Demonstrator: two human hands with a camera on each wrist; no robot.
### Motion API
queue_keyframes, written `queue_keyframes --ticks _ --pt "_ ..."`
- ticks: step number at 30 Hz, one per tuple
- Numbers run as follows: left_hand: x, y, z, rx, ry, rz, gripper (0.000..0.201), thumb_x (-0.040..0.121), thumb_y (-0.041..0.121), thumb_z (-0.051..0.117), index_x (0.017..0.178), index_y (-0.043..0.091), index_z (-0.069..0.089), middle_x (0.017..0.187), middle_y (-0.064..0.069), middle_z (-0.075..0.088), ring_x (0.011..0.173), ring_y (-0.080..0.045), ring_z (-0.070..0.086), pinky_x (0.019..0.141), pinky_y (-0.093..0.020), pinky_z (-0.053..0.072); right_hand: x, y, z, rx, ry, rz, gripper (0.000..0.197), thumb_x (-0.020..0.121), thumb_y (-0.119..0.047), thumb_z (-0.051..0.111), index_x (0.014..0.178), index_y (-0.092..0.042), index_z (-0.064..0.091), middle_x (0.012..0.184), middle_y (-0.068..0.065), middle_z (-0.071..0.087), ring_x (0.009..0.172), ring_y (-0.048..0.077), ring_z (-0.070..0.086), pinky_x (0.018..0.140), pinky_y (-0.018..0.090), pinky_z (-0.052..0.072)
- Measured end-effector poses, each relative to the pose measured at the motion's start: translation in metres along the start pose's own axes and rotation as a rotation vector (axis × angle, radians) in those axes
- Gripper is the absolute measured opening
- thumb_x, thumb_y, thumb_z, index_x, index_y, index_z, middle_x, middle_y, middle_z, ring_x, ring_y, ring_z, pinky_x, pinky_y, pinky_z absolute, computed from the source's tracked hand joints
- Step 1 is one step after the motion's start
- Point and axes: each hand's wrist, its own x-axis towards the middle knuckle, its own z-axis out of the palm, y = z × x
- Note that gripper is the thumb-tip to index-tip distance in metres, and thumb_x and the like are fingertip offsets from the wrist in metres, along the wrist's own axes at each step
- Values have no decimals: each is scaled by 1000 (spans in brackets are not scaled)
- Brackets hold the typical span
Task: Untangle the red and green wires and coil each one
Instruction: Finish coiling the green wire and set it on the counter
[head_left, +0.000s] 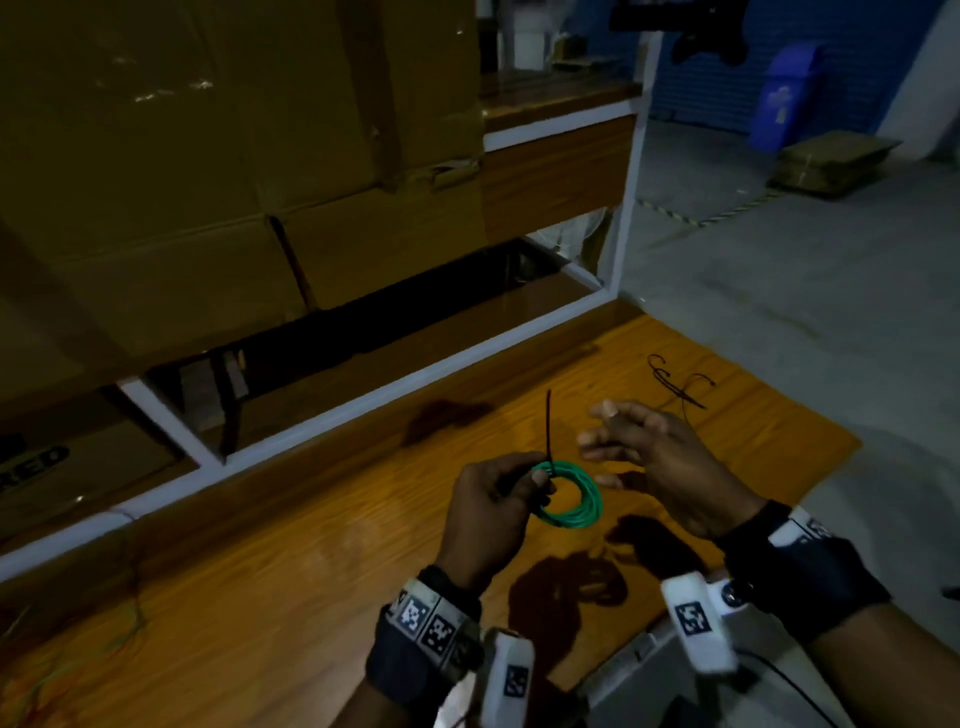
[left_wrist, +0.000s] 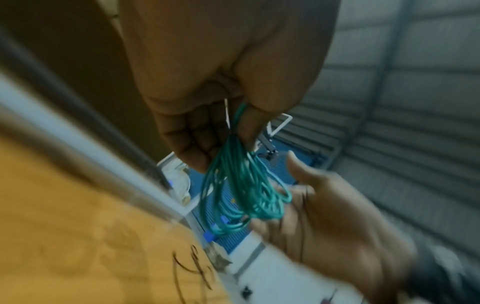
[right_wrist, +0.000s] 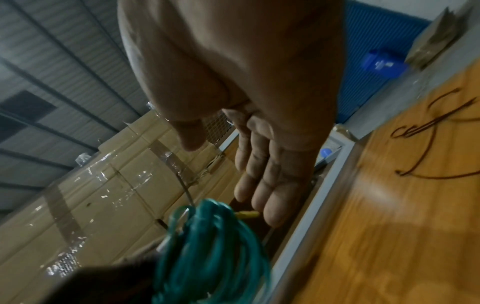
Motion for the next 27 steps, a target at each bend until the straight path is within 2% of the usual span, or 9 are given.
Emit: queue_keyframes --ticks 4,8,10,12,14,19,21,24,27 --pt "5 -5 16 -170 23 -76 18 101 11 61 103 21 76 87 -12 77 81 -22 72 74 -37 58 -20 27 -19 -76 -97 20 34 90 -29 73 120 -13 69 115 1 75 111 16 71 96 45 58" --pt "14 -13 37 -220 -4 -145 16 100 11 62 108 13 76 89 -14 77 82 -28 72 75 -41 58 -30 50 -34 -25 11 33 43 77 -27 84 116 -14 72 108 5 77 105 22 73 93 47 59" --pt "21 -16 53 -194 -13 -162 16 100 13 63 109 12 76 89 -14 77 82 -31 72 75 -48 58 -32 57 -43 30 54 35 43 75 -30 90 113 -14 74 101 9 78 93 30 72 80 45 58" --pt "26 -19 70 -172 -22 -164 16 101 13 62 106 15 77 88 -13 77 81 -33 72 73 -47 58 -34 60 -55 86 87 26 40 77 -28 90 110 -12 76 96 12 77 81 34 68 73 48 56" --pt "32 -18 87 -140 -41 -155 17 101 12 62 104 20 77 88 -11 78 82 -33 72 72 -45 59 -34 60 -69 82 138 8 34 78 -21 87 108 -11 76 98 9 78 90 29 75 80 46 62" --pt "58 -15 132 -61 -60 -116 16 101 16 62 105 26 75 88 -5 78 81 -29 73 72 -54 61 -22 65 -113 85 211 5 32 71 -12 90 101 -10 79 99 8 79 89 27 77 76 45 64" --pt "71 -14 150 -34 -84 -104 14 101 21 62 105 25 75 87 -6 78 81 -30 72 70 -52 60 -14 68 -135 95 229 1 33 72 -14 89 103 -10 79 100 9 79 90 29 77 77 46 64" --pt "92 -8 172 13 -113 -128 25 101 27 61 125 21 68 106 0 77 92 -15 72 73 -31 60 8 71 -175 172 269 12 40 69 -18 89 105 -7 78 100 15 78 92 32 76 84 49 61" --pt "106 -4 183 84 -103 -137 42 99 39 62 139 24 59 123 1 71 107 -14 69 86 -38 61 38 75 -222 248 403 34 41 68 -17 89 104 -2 75 95 20 77 87 31 75 83 45 61"
